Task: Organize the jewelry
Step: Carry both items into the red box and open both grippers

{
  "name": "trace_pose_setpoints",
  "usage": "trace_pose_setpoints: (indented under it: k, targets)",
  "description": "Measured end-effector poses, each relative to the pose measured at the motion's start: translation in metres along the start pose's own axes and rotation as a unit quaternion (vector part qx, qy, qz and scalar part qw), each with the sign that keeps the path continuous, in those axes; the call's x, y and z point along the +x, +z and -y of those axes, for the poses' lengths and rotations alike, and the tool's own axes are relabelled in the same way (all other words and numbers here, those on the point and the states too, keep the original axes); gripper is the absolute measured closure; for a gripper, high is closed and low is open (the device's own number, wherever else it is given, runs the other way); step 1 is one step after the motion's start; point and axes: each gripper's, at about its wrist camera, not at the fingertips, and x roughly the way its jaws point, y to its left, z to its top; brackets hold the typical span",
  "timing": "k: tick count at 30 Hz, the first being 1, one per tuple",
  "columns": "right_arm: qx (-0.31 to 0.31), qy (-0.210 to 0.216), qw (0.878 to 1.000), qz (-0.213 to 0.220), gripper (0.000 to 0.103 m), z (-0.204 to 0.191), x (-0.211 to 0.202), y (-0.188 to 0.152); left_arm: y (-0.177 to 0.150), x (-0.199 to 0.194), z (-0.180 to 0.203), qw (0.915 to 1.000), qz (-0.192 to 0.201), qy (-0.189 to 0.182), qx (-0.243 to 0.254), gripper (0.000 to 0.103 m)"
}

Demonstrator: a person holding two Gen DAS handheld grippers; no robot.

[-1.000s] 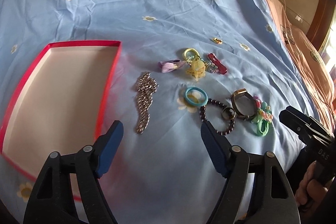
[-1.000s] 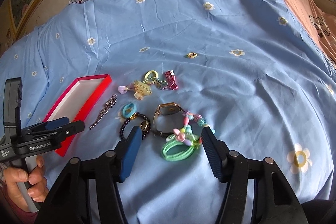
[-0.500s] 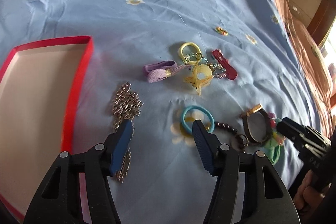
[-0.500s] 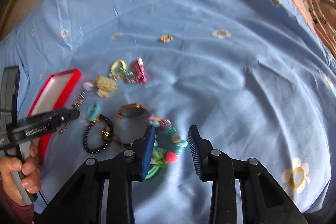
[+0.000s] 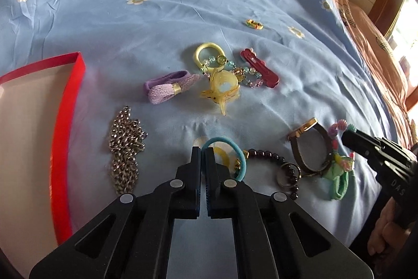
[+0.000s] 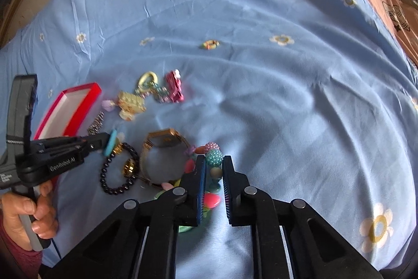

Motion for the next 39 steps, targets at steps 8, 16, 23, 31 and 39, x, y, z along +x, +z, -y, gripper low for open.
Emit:
trace_pose_setpoints:
  k: [8, 16, 23, 31, 39]
  targets:
    - [-0.006, 0.024, 0.999, 0.040, 0.091, -0.018, -0.028, 0.016, -0.007, -0.040, -0.012, 0.9992, 0.038, -0.001, -0.016, 0.101]
    - [-0.032, 0.073, 0.995, 0.058, 0.091, -0.060, -0.044, 0.028, -0.025, -0.079, -0.039, 0.9964, 0.068, 0.013, -0.049, 0.101]
    - [-0.065, 0.118, 0.990, 0.047, 0.091, -0.108, -0.036, 0.029, -0.046, -0.103, -0.078, 0.9924, 0.077, 0.036, -0.089, 0.101]
    - [-0.106, 0.181, 0.977, 0.025, 0.091, -0.172, -0.022, 0.023, -0.069, -0.124, -0.126, 0.9851, 0.082, 0.071, -0.133, 0.101]
    - [-0.150, 0.251, 0.956, -0.008, 0.091, -0.246, -0.005, 0.011, -0.090, -0.139, -0.178, 0.9748, 0.077, 0.114, -0.176, 0.101]
